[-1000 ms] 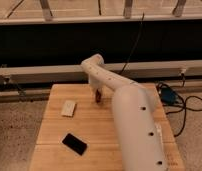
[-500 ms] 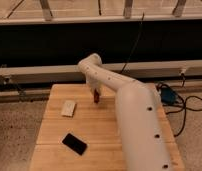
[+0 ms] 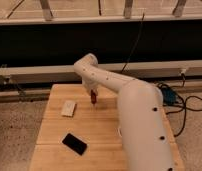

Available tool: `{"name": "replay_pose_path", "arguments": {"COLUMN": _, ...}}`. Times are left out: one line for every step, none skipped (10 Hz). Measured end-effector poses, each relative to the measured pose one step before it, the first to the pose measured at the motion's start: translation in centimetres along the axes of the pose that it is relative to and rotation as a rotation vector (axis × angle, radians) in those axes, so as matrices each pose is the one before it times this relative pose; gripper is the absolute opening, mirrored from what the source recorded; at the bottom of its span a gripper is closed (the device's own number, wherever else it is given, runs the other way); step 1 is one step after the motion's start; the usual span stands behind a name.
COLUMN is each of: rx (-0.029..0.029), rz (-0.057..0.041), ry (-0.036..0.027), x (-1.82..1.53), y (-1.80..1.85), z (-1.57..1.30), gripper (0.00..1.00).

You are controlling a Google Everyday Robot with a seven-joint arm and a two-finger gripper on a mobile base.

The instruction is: Place the pepper on the white sponge

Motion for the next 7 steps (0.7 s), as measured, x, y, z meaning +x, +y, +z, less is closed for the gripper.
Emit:
{"name": "replay_pose_path", "arguments": {"rx": -0.00231, "rz": -0.01644, "ry": 0.00633, "x": -0.426, "y": -0.942, "z": -0.281, "gripper": 0.0}}
{"name": "replay_pose_path", "arguments": {"rx": 0.0009, "rz": -0.02218, "ry": 0.00694, "x": -0.372, "y": -1.277, "z": -0.377, "gripper": 0.0}}
{"name": "replay_pose_path", "arguments": {"rx": -0.00039, "rz": -0.02263, "ry": 0.0064, "x": -0.394, "y": -1.116, "z": -0.324, "gripper": 0.0}}
{"name": "replay_pose_path", "arguments": {"rx": 0.00124, "rz": -0.01375, "ry": 0.0036, "x": -0.219, "y": -0.575, "z": -0.218, "gripper": 0.0}}
{"name": "replay_pose_path", "arguments": {"rx": -0.00072, "rz": -0.01488, "ry": 0.00161, "x": -0.258, "y": -0.503, "z": 0.109, "gripper": 0.0}}
{"name": "replay_pose_path", "arguments": {"rx": 0.00466, "rz": -0.02104, "ry": 0.00164, "x": -0.403, "y": -0.989, "z": -0.134, "gripper": 0.0}}
{"name": "replay_pose_path", "arguments": {"rx": 0.00153, "rz": -0.02539, "ry": 0.00279, "x": -0.374, "y": -0.886, "z": 0.012, "gripper": 0.0}}
